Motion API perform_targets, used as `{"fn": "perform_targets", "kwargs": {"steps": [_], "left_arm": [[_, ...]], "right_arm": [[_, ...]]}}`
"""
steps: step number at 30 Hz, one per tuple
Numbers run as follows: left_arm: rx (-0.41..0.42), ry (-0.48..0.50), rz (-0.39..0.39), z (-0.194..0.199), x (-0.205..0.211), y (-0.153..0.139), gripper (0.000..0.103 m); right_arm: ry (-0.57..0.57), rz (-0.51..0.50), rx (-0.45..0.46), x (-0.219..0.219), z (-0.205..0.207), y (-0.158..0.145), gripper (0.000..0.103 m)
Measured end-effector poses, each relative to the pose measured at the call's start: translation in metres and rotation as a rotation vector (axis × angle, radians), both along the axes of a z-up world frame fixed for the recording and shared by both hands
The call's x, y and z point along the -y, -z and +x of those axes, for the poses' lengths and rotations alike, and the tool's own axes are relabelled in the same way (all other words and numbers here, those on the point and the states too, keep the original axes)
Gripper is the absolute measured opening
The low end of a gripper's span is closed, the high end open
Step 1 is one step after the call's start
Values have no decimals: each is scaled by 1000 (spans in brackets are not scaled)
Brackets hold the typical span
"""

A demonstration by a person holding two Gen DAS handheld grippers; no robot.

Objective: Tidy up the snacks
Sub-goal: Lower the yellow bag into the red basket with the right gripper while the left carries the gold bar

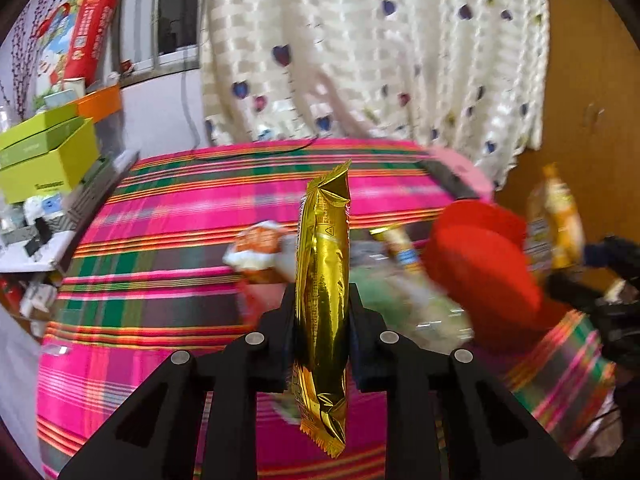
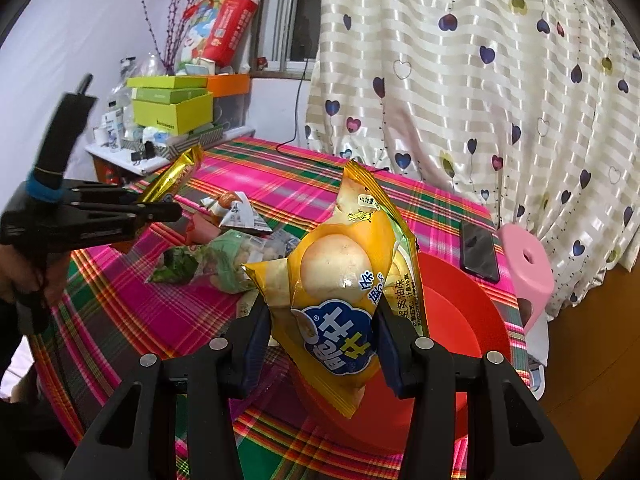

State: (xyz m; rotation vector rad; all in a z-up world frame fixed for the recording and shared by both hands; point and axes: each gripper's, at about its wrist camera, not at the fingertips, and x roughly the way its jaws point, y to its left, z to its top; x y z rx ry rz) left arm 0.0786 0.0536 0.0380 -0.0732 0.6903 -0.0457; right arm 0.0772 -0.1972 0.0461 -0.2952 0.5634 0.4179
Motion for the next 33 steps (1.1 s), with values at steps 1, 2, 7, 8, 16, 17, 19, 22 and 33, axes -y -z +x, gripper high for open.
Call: {"fn": "perform_targets", "kwargs": {"steps": [1,2,7,8,16,17,19,22,33], "left_arm": [[5,19,-21,-1,9,-3,22],[8,33,-35,-2,15,-6,22],[10,93,-63,-2,51,-13,22],[8,99,-65,-2,56,-13,22],[-20,178,-78,10,99,-14,23],[-24,185,-80,11,102,-13,23],[-35,203,-82,16,112,-11,23],[-51,227,-88,25,123,-8,23],[-130,288,-104,55,154,11,23]], "right_arm": [[0,3,1,1,-1,0,46],[-1,6,2,1,-2,0,46],[0,18,8,4,-6,-2,46],[1,21,9,6,-7,-2,46],[36,41,9,26,-8,-1,46],[42,43,8,30,-8,0,46],[55,49,3,37,-7,2,46],[75,58,-7,48,-4,5,47],[136,108,-76,83,17,21,47]]}}
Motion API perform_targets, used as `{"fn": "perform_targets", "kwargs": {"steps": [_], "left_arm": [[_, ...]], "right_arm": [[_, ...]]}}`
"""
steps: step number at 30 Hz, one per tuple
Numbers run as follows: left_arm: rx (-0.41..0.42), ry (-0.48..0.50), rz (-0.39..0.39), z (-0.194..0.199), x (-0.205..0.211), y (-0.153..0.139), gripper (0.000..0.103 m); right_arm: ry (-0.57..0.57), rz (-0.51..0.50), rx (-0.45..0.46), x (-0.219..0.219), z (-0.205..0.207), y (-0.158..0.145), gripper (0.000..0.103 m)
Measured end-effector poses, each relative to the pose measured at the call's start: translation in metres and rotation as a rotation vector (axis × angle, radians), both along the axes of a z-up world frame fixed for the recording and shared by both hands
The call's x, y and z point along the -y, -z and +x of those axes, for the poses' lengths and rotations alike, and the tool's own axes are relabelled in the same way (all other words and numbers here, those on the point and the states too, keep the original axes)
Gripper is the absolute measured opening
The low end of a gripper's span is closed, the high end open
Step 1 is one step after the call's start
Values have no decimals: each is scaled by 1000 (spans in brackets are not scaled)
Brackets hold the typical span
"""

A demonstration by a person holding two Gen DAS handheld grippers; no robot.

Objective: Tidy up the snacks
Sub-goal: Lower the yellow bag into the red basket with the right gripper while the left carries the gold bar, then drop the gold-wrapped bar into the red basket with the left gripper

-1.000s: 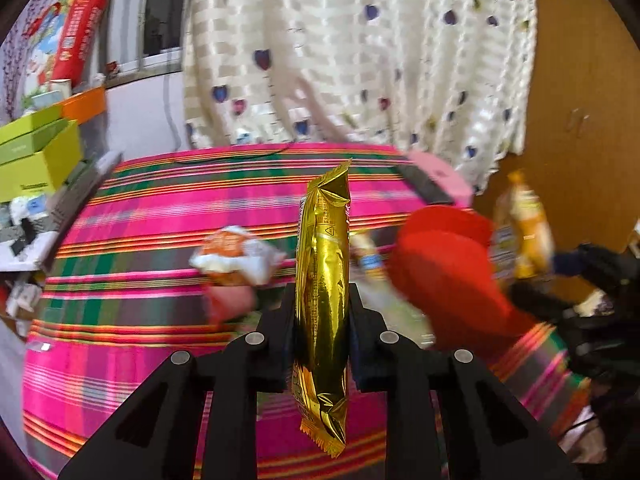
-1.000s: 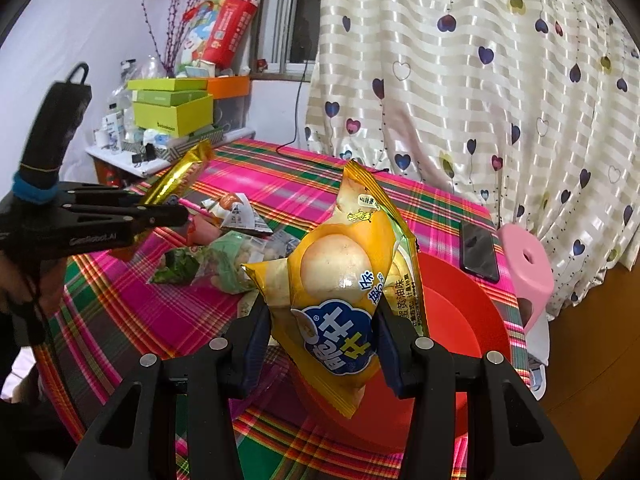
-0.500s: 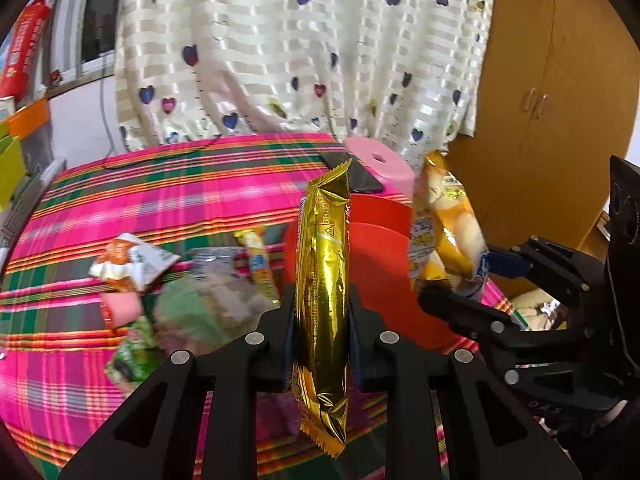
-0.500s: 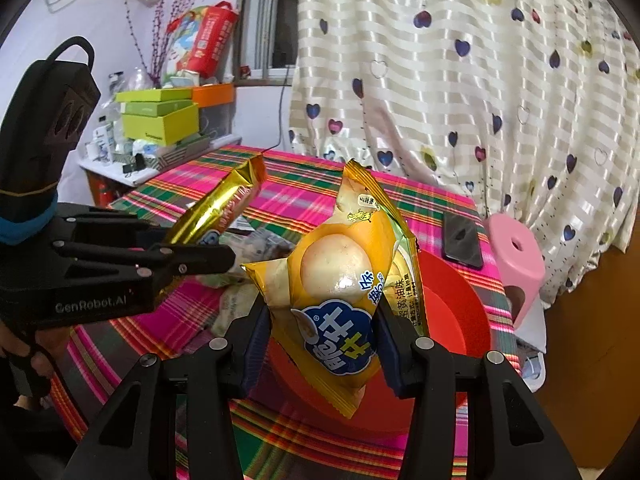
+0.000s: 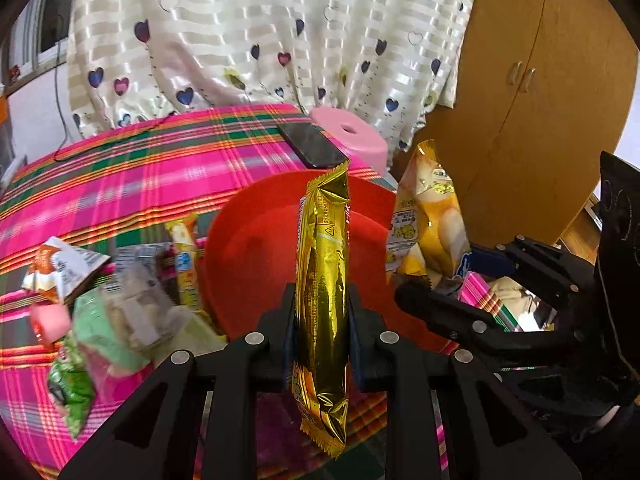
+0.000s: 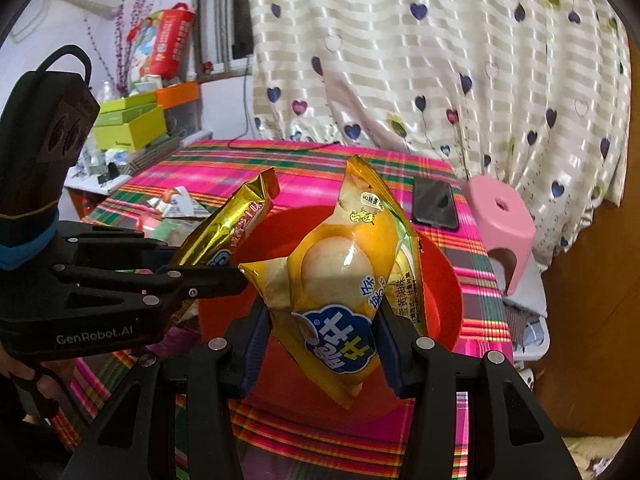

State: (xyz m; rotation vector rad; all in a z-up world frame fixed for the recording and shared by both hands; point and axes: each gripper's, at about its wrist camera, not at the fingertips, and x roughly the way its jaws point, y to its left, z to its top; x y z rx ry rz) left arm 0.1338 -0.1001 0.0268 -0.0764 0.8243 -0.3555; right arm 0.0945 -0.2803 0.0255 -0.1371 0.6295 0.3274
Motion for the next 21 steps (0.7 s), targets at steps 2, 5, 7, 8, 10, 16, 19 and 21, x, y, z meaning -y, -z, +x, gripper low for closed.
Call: {"fn": "perform_targets", "kwargs": {"steps": [2,5,7,8,10,16,19,21], "left_arm": [[-20,14,-2,6,5,4,23],[-48,27,-3,13,10,12,23],[-66,33,-6,16,12,16,23],[-73,33,-5,18,13,18,23],[-94,34,-11,21,12,21,23],[-120,31,-44,26,9,24,36],[-110,27,-69,23,5,21,44],[-102,23,-77,21,2,18,47]], "right_arm": [[10,11,-24,5,5,4,47],[20,32,-67,12,13,9,47],[18,43,-95,14,18,13,48],[18,48,-108,15,20,15,49],[24,53,-127,17,23,18,51],[44,50,-143,20,24,19,57],[48,67,-138,24,21,17,62],[44,70,-140,25,19,16,64]]}}
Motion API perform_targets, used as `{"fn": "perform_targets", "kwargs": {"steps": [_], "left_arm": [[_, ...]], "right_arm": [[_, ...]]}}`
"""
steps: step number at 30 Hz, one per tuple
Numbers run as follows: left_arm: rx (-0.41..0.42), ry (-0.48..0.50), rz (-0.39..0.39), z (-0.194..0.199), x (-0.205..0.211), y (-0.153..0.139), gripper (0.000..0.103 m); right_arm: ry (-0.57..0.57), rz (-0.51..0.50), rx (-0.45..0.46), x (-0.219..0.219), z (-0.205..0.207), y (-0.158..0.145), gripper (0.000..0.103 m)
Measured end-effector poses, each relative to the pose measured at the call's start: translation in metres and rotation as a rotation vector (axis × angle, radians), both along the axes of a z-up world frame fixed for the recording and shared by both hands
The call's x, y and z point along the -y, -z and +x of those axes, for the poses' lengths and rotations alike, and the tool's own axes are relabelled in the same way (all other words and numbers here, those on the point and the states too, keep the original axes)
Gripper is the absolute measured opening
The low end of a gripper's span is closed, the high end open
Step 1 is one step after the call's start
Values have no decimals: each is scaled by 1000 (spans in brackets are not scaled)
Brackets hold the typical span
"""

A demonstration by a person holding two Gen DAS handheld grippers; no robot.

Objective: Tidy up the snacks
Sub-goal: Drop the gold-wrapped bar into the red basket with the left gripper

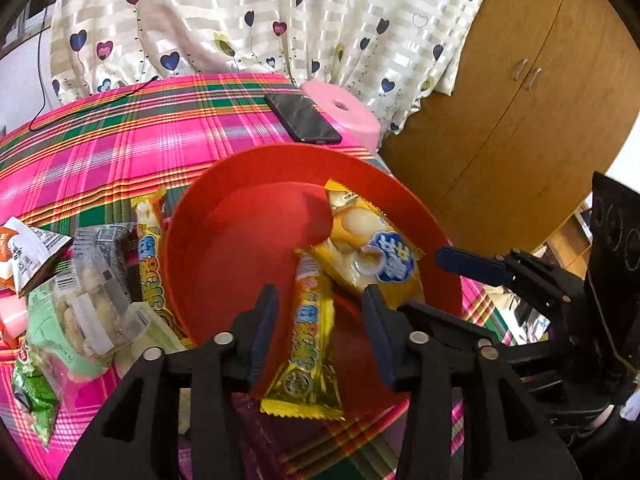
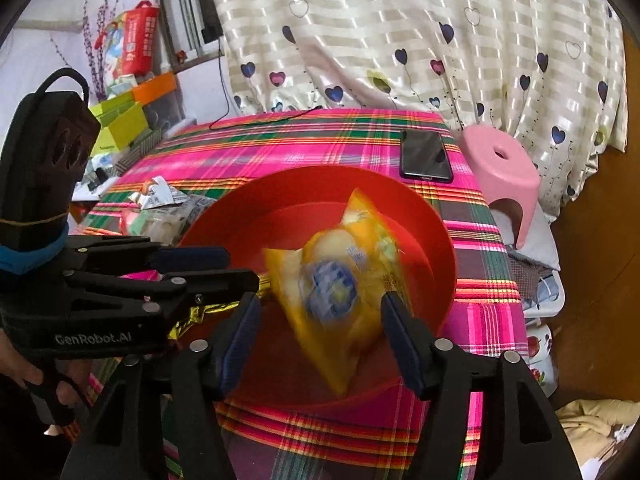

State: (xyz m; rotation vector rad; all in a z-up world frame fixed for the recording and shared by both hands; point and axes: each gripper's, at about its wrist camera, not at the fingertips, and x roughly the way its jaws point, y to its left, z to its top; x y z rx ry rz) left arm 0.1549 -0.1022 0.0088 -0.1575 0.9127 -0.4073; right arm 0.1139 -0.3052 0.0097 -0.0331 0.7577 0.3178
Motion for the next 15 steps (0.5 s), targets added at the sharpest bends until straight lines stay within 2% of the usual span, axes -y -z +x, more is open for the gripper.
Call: {"fn": "perform_targets", "kwargs": {"steps": [8,15], "left_arm": [[45,-30,10,-19,-14,-14,48],[57,-102,11,-40,-39,-16,48]], "right_arm": [[-15,-11,30,-6,-15,-10,64],[-15,-4,55,-11,-34,-21,64]]}}
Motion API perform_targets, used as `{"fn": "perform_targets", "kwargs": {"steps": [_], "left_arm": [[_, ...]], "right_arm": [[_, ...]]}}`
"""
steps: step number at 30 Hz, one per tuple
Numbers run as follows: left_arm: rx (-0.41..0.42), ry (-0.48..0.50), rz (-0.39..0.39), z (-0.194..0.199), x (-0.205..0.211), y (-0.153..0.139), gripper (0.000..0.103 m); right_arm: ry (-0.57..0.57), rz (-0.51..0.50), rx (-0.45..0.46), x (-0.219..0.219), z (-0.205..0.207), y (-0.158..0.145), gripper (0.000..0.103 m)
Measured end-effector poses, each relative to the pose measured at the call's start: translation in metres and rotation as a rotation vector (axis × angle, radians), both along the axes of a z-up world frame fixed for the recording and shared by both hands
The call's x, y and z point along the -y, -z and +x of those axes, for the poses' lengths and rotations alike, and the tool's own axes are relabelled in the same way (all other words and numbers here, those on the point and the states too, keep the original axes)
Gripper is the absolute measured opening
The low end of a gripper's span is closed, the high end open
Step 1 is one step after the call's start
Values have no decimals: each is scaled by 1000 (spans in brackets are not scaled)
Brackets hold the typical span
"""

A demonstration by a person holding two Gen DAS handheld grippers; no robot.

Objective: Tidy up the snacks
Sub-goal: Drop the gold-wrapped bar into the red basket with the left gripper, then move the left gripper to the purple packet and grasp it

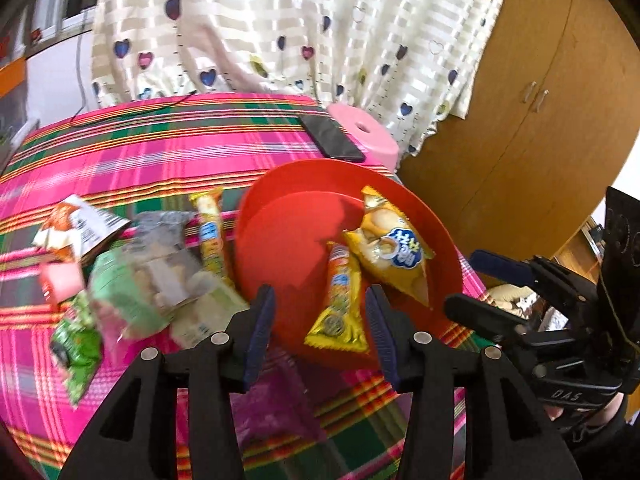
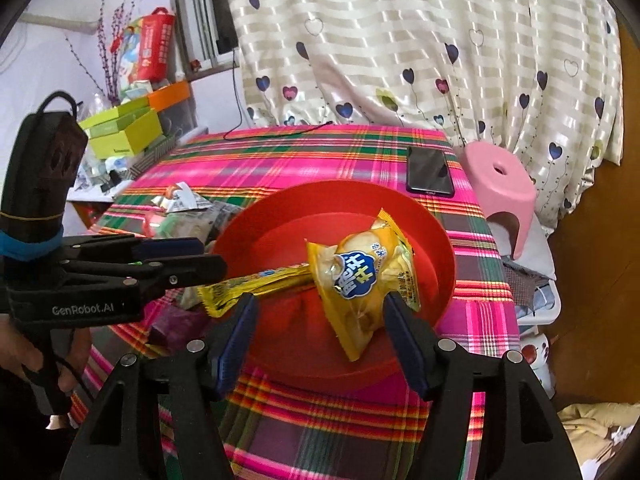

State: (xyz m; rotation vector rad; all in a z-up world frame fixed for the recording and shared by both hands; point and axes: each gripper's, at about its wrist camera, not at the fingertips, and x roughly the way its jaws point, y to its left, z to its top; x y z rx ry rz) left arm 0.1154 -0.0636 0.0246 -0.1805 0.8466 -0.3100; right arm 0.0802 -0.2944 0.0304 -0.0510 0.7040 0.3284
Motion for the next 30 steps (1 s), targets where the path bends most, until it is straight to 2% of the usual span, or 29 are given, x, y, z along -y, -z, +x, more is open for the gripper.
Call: {"fn": "perform_targets", "kwargs": {"steps": [6,15,23,26,30], "left_arm": [[5,-79,41,-20,-23,2,48],[0,-151,40,-51,-54,12,48],[-28,-109,48,-60,-49,26,48],[-13,-77,63,-58,-44,28,54],[40,-22,98,-52,-39,27,55]], "right_arm": [[-7,15,23,-9,-18,-5,64],[-82,20,25,-35,-33,-3,64],[-118,10,26,-49,-42,-2,64],[-121,9,21,-50,-43,0,64],[-123,10,13,-50,-44,2,64]]}}
